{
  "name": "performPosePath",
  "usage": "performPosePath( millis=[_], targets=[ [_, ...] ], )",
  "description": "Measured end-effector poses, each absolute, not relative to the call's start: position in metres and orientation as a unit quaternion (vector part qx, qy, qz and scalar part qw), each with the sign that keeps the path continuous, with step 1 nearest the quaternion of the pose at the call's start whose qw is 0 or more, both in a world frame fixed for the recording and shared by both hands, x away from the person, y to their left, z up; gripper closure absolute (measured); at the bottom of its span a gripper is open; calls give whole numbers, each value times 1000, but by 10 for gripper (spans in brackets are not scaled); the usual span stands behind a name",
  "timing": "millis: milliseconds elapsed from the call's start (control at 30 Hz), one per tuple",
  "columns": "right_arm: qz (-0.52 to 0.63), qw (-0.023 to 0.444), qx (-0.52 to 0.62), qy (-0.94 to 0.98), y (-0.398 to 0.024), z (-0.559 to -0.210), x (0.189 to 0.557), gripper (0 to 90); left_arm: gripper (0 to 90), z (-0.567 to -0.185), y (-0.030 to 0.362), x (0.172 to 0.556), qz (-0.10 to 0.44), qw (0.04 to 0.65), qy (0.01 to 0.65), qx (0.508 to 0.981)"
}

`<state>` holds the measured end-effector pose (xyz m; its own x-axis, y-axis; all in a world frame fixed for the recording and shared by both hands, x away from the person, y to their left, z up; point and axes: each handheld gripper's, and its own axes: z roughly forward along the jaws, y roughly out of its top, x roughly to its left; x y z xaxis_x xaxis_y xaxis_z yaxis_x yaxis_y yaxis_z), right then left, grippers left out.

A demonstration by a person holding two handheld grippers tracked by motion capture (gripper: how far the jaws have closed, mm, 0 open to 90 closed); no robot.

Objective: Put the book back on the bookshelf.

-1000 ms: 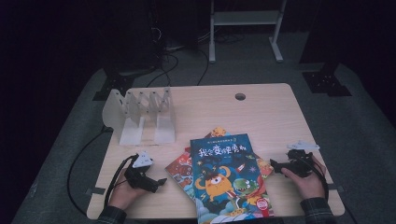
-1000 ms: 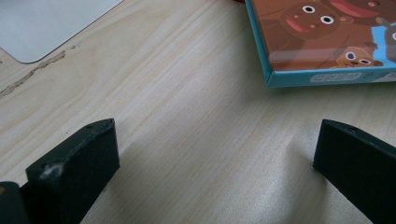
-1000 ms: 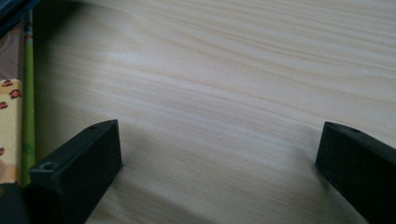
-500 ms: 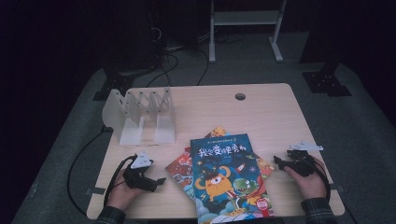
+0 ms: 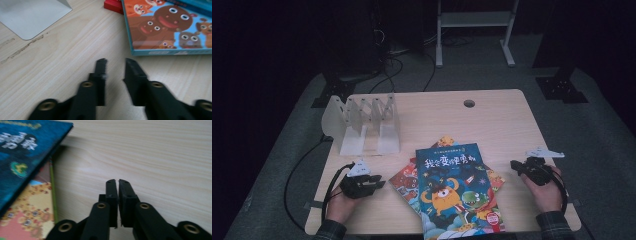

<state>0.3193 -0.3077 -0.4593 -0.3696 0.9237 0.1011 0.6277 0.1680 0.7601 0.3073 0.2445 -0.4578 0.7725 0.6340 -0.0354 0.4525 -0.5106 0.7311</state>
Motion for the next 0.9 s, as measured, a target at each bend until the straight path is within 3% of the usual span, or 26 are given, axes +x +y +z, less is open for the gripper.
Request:
performPosePath(
  millis=[33, 67, 900],
  targets=[
    [380, 188, 525, 738, -306, -456, 319, 895, 893, -456, 245, 307, 117, 385, 314, 860],
    [380, 186, 525, 738, -305, -454, 319, 896, 899, -452, 246, 306, 114, 398, 320, 852],
    [401, 134, 463, 779, -244, -446, 353, 898, 865, -447, 228, 304, 83, 419, 311, 849]
  ],
)
